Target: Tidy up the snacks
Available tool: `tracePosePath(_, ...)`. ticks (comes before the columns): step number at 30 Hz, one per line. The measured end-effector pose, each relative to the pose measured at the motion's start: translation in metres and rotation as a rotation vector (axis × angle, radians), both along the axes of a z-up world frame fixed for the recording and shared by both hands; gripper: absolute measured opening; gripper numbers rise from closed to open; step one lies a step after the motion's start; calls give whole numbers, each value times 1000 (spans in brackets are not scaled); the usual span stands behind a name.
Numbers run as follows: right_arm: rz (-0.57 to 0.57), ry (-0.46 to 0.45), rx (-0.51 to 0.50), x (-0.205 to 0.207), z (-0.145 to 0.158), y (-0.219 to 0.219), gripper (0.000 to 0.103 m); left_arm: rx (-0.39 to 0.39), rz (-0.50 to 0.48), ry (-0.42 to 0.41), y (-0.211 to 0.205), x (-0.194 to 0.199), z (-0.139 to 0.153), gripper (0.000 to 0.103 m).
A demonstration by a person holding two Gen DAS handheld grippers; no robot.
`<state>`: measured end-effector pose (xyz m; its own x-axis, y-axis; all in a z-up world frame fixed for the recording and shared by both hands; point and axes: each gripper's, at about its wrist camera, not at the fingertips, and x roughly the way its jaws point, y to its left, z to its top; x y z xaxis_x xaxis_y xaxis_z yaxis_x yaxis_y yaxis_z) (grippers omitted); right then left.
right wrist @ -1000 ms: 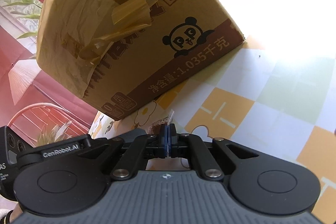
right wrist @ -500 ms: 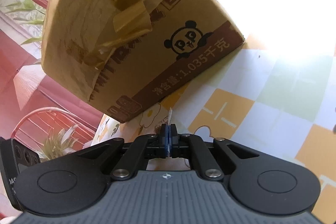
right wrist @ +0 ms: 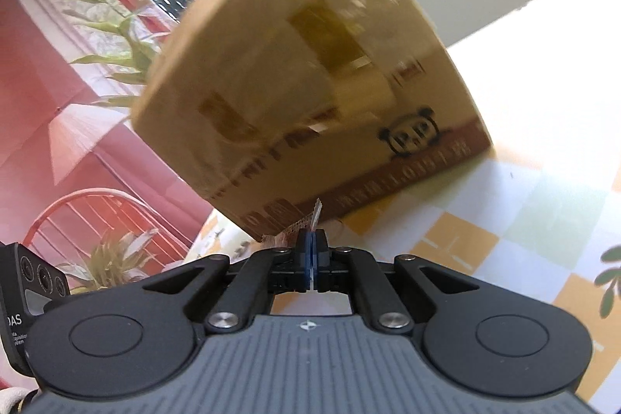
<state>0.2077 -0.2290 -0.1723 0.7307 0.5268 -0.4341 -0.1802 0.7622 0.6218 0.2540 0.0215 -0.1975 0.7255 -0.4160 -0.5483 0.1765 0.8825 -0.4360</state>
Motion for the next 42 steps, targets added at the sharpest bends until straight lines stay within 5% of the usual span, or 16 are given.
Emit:
tracePosePath(12, 11, -168, -25, -10, 82, 17, 1, -32, -27, -192, 5, -15, 74, 2)
tracePosePath(21, 26, -272, -54, 40, 146, 35, 1, -19, -25, -308, 1, 25, 132, 2)
tracePosePath(26, 41, -284, -102, 88, 164, 44, 1, -13, -2, -295, 1, 66, 143, 2)
tracePosePath(31, 42, -220, -153, 135, 159, 54, 2, 100, 29, -262, -11, 104, 141, 2)
tracePosePath(34, 17, -171, -211, 155, 152, 57, 9, 74, 39, -207, -9, 118, 138, 3)
tracePosePath(37, -12, -188, -276, 158, 148, 52, 29, 118, 37, -217, -5, 117, 141, 16)
tracePosePath(38, -12, -198, -293, 156, 147, 49, 37, 145, 39, -224, -4, 114, 142, 28)
tracePosePath(39, -9, -207, -311, 154, 147, 47, 41, 165, 40, -231, -4, 113, 143, 41)
tracePosePath(42, -11, -218, -370, 150, 150, 41, 47, 198, 28, -248, 2, 113, 150, 57)
